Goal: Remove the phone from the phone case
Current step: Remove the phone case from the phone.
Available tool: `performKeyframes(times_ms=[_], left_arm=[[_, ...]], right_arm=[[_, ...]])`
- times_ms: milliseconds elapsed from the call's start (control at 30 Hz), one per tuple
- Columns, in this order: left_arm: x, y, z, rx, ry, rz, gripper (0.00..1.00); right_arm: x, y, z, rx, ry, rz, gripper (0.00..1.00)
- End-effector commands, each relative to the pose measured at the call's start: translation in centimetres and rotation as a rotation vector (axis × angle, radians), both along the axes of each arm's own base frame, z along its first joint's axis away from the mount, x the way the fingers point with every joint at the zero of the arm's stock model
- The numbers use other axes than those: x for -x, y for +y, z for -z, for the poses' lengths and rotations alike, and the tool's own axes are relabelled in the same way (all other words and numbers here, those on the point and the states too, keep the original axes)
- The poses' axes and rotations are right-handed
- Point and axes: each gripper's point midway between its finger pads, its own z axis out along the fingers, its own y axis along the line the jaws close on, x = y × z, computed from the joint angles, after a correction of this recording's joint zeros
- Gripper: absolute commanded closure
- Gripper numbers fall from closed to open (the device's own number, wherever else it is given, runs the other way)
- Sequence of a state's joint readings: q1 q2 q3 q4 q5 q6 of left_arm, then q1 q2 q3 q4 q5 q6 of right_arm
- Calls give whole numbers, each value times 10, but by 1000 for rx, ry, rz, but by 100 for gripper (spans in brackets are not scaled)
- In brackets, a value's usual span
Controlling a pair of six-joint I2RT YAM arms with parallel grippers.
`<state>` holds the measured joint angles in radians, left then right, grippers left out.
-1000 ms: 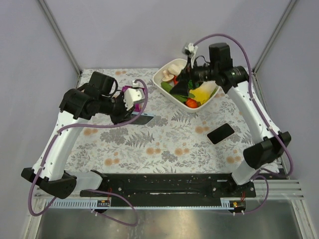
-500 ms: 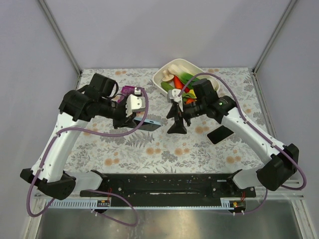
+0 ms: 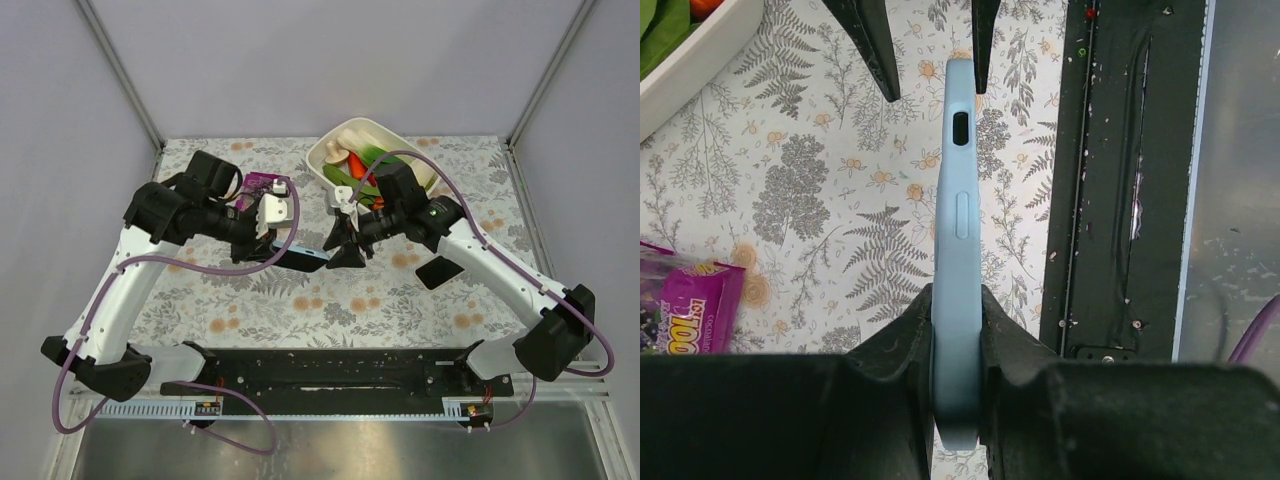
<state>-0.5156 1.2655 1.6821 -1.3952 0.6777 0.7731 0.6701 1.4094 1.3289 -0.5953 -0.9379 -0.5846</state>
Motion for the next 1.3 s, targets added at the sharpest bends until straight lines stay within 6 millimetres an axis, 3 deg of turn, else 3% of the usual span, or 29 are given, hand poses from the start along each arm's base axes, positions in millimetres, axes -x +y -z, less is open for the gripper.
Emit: performKeyframes(times_ms=[0, 200, 267, 367, 500, 633, 933, 1267], left_arm=[[15, -5, -8, 51, 21, 34, 100], [16, -7, -9, 57, 25, 31, 100], [17, -7, -9, 64, 29, 37, 100], [18, -7, -8, 61, 26, 45, 100], [25, -5, -1, 43, 26, 95, 100], [37, -5, 6, 35, 45, 169, 100], [51, -12, 11, 54, 32, 215, 100], [76, -14, 8, 134, 65, 298, 100]], right_arm=[[9, 5, -4, -29, -33, -54, 47], [12, 5, -1, -24, -34, -61, 56], [12, 6, 0, -24, -35, -67, 63], [16, 5, 1, -20, -52, -96, 83], [31, 0, 0, -23, -84, -191, 94], [41, -1, -1, 10, -148, -261, 98], [41, 0, 0, 105, -293, -340, 100], [54, 3, -25, 118, -413, -431, 100]])
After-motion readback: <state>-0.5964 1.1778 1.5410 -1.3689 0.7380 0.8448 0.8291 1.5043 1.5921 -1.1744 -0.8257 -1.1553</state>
